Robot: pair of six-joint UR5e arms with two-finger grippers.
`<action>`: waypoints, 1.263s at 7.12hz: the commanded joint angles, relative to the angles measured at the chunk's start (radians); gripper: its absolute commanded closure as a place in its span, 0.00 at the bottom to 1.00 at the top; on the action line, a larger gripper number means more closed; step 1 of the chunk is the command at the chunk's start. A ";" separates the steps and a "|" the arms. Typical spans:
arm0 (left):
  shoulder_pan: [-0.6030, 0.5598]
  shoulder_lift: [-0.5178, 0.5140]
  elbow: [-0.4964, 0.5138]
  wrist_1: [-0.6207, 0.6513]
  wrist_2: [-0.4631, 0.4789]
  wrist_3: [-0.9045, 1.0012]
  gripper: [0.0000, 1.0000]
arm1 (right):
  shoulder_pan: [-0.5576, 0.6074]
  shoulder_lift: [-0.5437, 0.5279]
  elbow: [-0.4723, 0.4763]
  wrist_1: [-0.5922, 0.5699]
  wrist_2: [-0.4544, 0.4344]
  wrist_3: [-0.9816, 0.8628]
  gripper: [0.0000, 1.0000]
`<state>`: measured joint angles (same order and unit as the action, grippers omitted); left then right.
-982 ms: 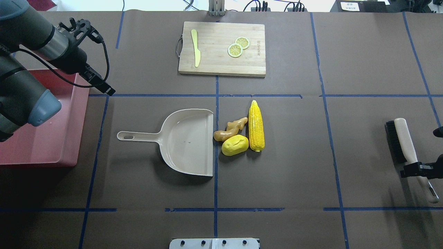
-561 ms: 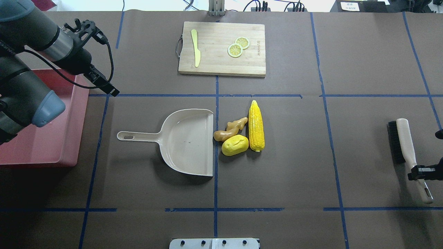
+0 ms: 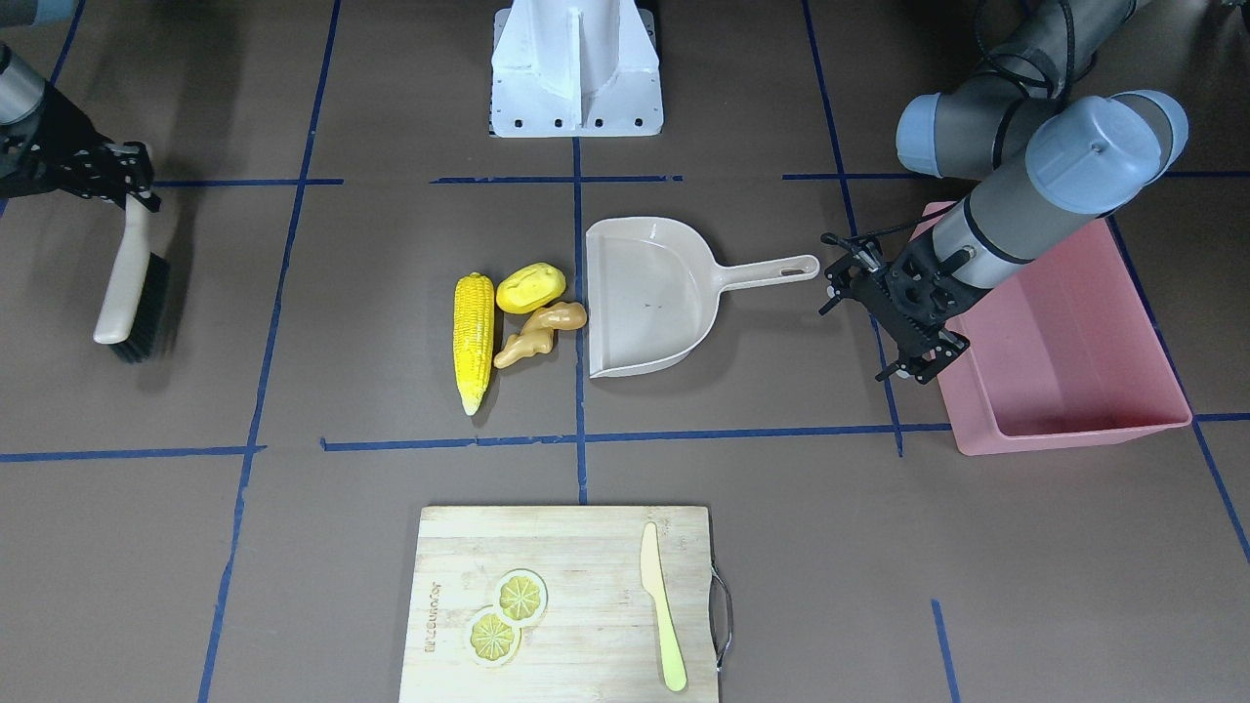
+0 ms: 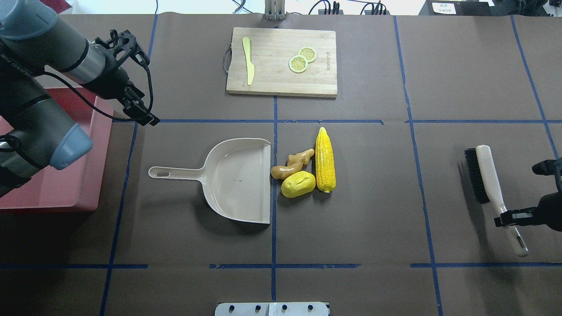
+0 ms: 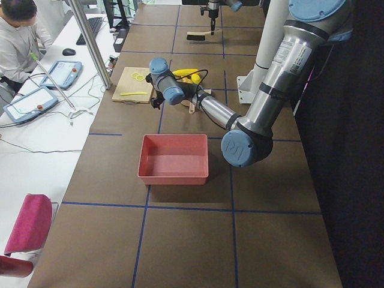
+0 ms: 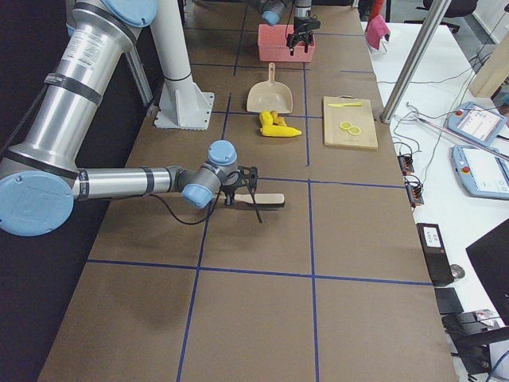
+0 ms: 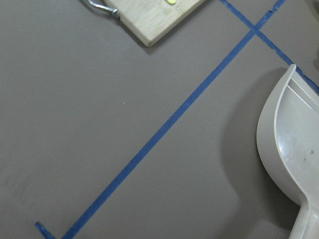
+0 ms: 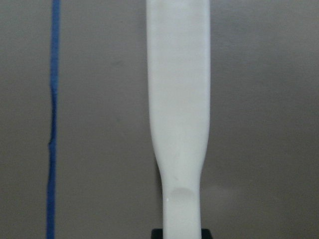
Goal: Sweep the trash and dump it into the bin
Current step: 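Move the left gripper toward the dustpan handle while the right reaches the brush, then grasp the dustpan handle with the left gripper while the right gripper grasps the brush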
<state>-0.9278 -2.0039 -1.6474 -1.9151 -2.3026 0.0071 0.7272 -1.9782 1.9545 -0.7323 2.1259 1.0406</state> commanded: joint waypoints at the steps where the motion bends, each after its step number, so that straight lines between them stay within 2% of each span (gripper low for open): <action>1: 0.041 0.008 -0.037 -0.002 0.003 0.176 0.00 | -0.067 0.099 0.015 -0.010 -0.058 0.001 1.00; 2: 0.102 0.048 -0.084 -0.001 0.012 0.177 0.00 | -0.089 0.122 0.017 -0.010 -0.078 0.003 1.00; 4: 0.206 0.057 -0.114 0.001 0.165 0.177 0.00 | -0.101 0.218 0.035 -0.109 -0.101 0.004 1.00; 6: 0.248 0.059 -0.112 -0.002 0.170 0.174 0.01 | -0.120 0.278 0.096 -0.272 -0.122 0.015 1.00; 7: 0.274 0.057 -0.112 -0.002 0.225 0.171 0.01 | -0.132 0.297 0.096 -0.295 -0.147 0.015 1.00; 9: 0.297 0.057 -0.115 -0.001 0.249 0.165 0.01 | -0.135 0.298 0.098 -0.299 -0.147 0.015 1.00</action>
<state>-0.6430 -1.9459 -1.7605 -1.9164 -2.0672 0.1770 0.5951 -1.6846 2.0501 -1.0234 1.9824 1.0551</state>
